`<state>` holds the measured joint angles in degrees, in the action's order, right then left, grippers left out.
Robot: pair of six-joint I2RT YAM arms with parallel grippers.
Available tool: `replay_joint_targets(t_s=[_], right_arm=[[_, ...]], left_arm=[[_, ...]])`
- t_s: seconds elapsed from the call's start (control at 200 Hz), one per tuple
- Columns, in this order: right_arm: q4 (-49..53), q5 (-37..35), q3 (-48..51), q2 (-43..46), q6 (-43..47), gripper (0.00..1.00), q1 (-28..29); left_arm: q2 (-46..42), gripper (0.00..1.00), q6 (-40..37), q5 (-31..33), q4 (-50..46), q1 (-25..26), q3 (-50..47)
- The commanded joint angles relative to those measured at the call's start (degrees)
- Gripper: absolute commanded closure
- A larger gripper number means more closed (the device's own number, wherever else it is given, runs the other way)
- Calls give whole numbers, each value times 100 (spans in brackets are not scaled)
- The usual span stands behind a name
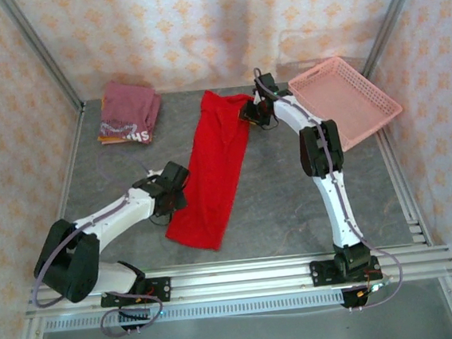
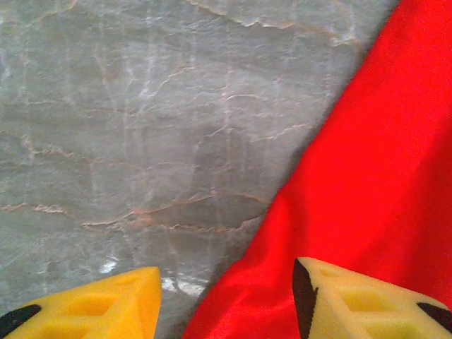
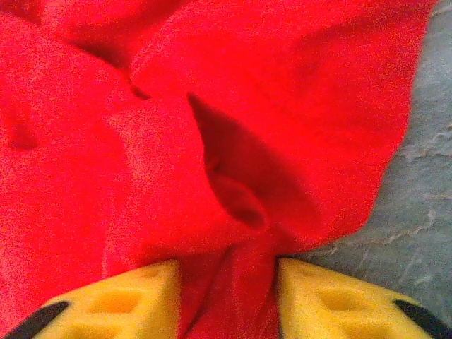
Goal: Fold and stack the t-shirts
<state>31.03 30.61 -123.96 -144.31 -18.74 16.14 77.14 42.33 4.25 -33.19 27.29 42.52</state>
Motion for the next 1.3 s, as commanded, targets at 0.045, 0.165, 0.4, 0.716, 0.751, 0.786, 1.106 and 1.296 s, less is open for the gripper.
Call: replay_joint_targets(t_s=[0.045,0.165,0.4,0.716,0.751,0.786,1.106,1.296], right_arm=[[-806,-318,1533,1703,89,39,80],[-1808,-384,3320,3016,-150,32,129],[-2884,-87,5589,4418,-781,36,518],[-2642,-281,6517,5215,-854,38,649],[-2569,-322,6557,5274,-834,38,649],[-2507,-346,6600,5340,-825,38,646],[-1889,-651,7439,6434,-949,40,647],[-1435,-908,8039,7386,-1142,41,645]], left_arm=[[-656,49,-305,-423,-77,-124,-403],[-964,51,-709,-979,-201,-118,-649],[-633,62,-848,-1405,49,-41,-863],[-424,88,-381,-1380,161,212,-1136],[-444,88,-230,-1328,143,283,-1172],[-482,88,-69,-1322,155,371,-1224],[-420,89,1117,-1314,550,1699,-1036],[381,91,1348,-1015,753,2490,-401]])
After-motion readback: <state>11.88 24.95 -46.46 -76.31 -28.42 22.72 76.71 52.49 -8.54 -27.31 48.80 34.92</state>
